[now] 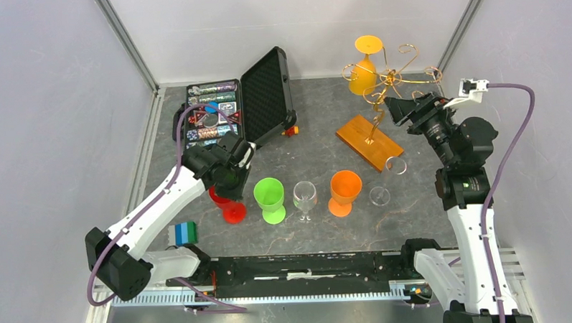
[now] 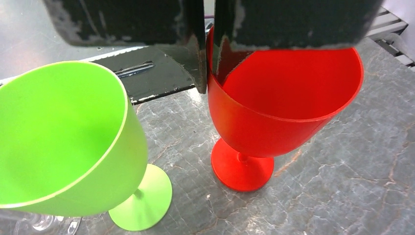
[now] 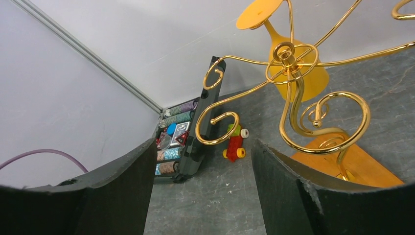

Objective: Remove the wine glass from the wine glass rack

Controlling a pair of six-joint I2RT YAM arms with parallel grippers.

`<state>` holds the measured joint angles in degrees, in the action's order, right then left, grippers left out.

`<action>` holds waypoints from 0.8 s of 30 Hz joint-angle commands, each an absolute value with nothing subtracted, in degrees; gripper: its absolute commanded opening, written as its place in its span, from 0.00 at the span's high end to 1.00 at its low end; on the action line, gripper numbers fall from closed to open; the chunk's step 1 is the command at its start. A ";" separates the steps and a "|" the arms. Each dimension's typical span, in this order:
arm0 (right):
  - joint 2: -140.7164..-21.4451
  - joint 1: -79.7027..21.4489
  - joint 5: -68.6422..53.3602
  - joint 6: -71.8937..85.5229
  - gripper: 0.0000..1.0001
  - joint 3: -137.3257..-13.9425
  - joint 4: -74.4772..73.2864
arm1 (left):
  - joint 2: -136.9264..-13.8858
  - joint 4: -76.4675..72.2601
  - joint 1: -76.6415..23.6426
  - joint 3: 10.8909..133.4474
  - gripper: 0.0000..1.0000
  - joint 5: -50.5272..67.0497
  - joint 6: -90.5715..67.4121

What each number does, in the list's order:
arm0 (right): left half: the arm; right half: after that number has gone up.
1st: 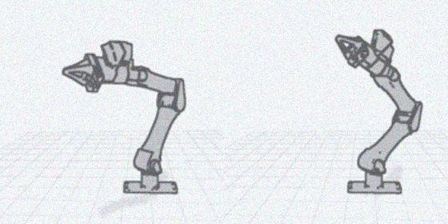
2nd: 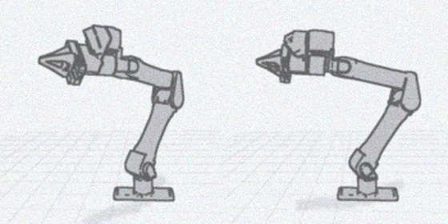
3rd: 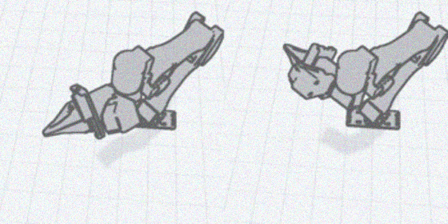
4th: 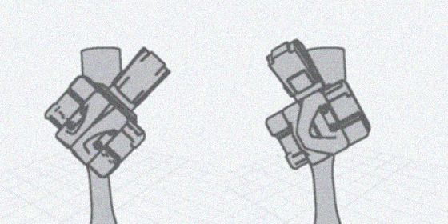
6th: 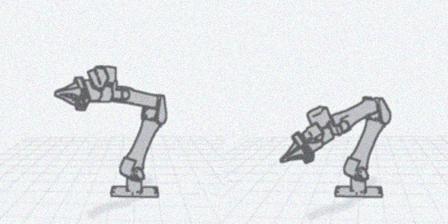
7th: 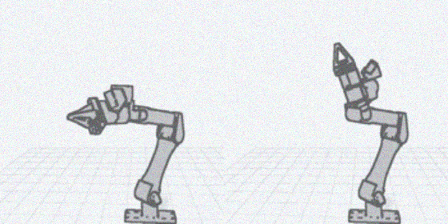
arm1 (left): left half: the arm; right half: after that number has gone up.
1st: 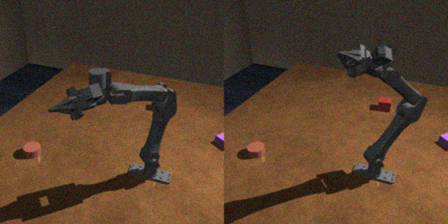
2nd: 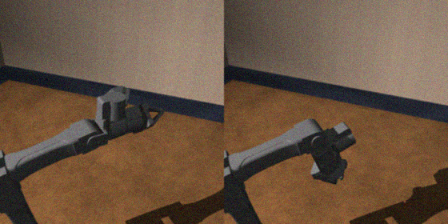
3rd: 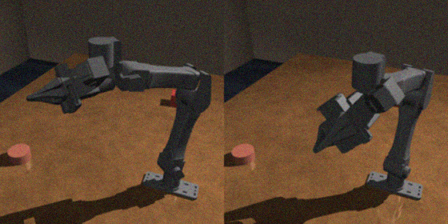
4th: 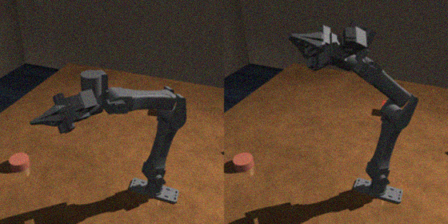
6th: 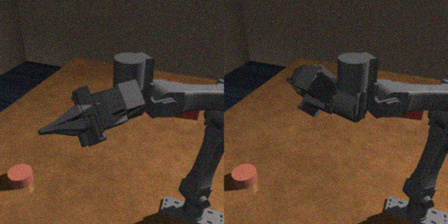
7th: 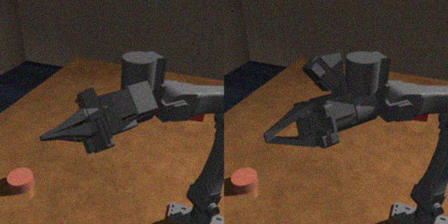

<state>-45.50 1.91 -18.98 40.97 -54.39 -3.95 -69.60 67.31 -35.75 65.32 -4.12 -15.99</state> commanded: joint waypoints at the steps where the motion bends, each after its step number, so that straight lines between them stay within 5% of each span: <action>1: -45.31 1.93 -19.47 43.00 0.25 -53.34 -0.97 | -68.29 64.62 -35.77 64.00 0.98 -0.28 -14.44; 4: -45.68 1.94 -20.22 43.71 0.26 -53.09 -0.44 | -67.77 63.31 -35.82 63.20 0.94 -0.26 -14.35; 18: -47.53 1.94 -21.42 44.38 0.27 -55.54 -0.49 | -63.94 67.35 -35.82 72.76 0.42 -6.98 -11.92; 24: -52.38 1.94 -20.55 49.91 0.40 -60.85 -1.23 | -59.65 61.64 -35.77 78.09 0.29 -16.03 -12.36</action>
<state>-49.84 1.91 -20.73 45.87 -55.33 -3.38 -63.11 66.59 -35.75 74.13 -8.45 -14.11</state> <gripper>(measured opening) 0.633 0.674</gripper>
